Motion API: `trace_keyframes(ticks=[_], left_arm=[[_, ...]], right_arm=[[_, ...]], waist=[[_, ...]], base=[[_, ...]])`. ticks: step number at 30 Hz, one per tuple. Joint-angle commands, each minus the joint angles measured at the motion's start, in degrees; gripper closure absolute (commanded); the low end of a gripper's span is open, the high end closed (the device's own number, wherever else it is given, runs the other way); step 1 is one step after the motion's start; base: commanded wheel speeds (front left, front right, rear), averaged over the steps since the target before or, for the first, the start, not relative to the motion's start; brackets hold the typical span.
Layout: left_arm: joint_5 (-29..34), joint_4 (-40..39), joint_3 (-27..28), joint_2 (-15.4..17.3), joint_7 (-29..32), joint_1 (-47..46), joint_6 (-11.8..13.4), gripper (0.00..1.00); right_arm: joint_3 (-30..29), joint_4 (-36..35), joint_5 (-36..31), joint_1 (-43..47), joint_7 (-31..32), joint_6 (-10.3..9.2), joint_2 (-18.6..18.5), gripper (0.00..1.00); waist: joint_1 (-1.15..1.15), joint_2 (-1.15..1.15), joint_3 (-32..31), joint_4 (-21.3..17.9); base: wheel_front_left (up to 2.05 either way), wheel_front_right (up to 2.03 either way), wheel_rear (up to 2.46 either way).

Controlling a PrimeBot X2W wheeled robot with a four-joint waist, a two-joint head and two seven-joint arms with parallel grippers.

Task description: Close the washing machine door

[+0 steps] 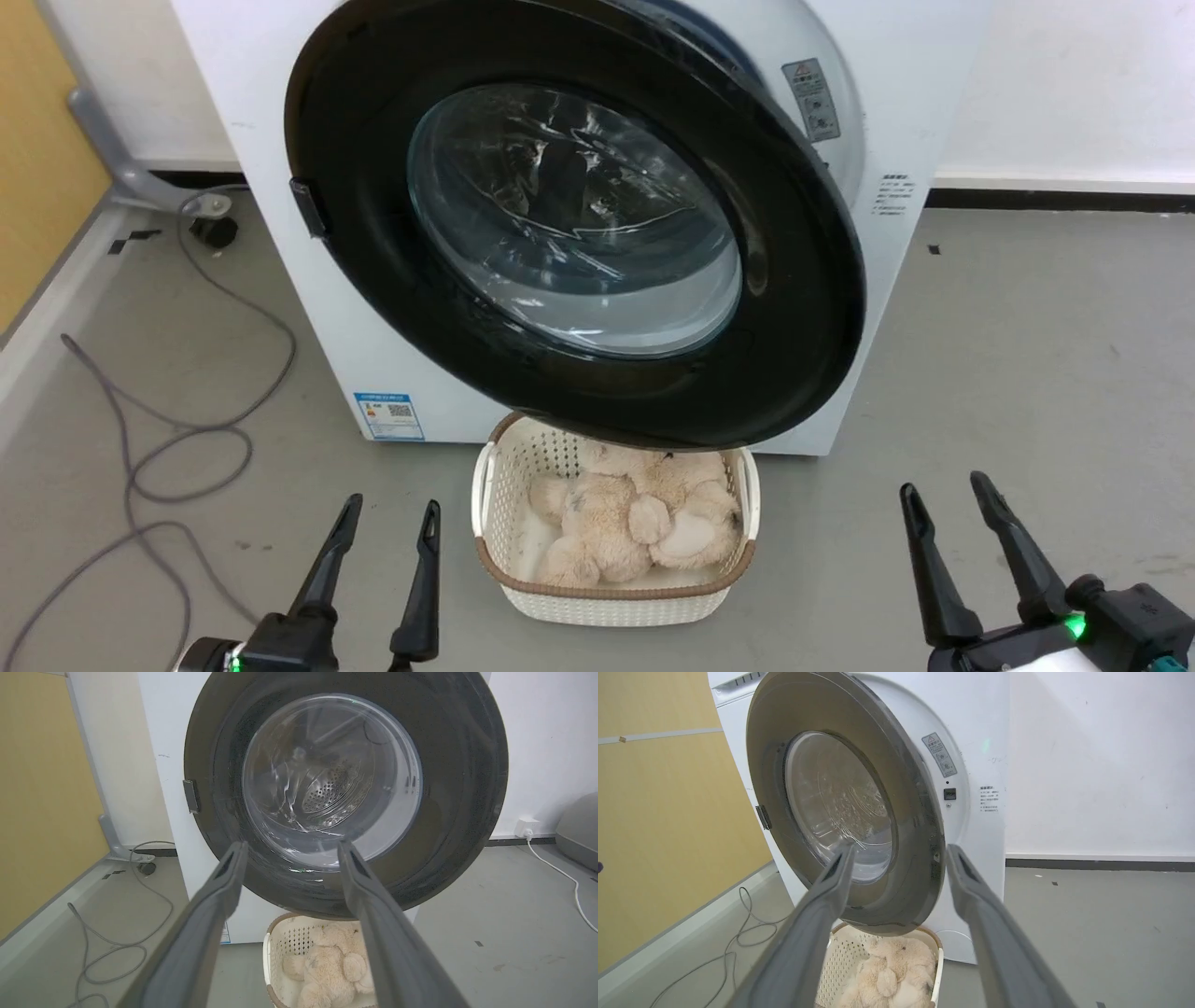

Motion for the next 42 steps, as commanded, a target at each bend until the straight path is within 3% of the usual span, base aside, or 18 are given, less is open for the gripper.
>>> trace_keyframes(ticks=[1, 2, 3, 11, 17, 28, 42], left_arm=[[0.0, -0.22, 0.64, -0.47, -0.25, 0.18, -0.39, 0.0], [0.17, -0.35, 0.72, -0.64, -0.25, 0.09, -0.55, 0.0], [0.41, -0.48, 0.79, -0.81, -0.25, -0.13, -0.65, 0.0], [1.68, -1.25, 0.44, -2.2, -0.25, -4.15, -1.52, 0.0], [1.09, -1.93, 0.67, -3.0, -0.25, -8.04, -2.1, 0.0], [1.46, -3.14, -1.04, -3.73, -0.25, -11.82, -1.66, 0.0], [0.41, -3.57, -2.02, -3.94, -0.25, -13.18, -0.65, 0.0]], right_arm=[[0.54, 0.22, 0.33, 0.52, -0.25, 0.05, -0.44, 0.49], [1.06, 0.23, 0.43, 0.33, -0.25, 0.05, -0.79, 0.7], [1.78, 0.3, 0.58, -0.05, -0.25, 0.05, -1.24, 1.0], [8.26, 2.17, 2.19, -9.23, 0.02, 0.05, -6.81, 1.0], [12.86, 5.41, 4.05, -21.62, 1.6, 0.05, -13.49, 1.0], [16.09, 14.51, 10.89, -38.81, 3.4, 0.05, -23.97, 1.0], [15.04, 28.27, 13.86, -54.6, 6.67, 0.05, -27.64, 1.0]], waist=[[0.0, 0.0, 0.67, 0.63], [0.0, 0.0, 1.19, 0.9], [0.0, 0.0, 1.73, 1.16], [0.0, 0.0, 9.17, 4.16], [0.0, 0.0, 15.46, 6.58], [0.0, 0.0, 21.51, 11.18], [0.0, 0.0, 24.9, 13.28]], base=[[0.0, 0.0, 0.0], [0.0, 0.0, 0.0], [0.0, 0.0, 0.0], [0.0, 0.0, 0.0], [0.0, 0.0, 0.0], [0.0, 0.0, 0.0], [0.0, 0.0, 0.0]])
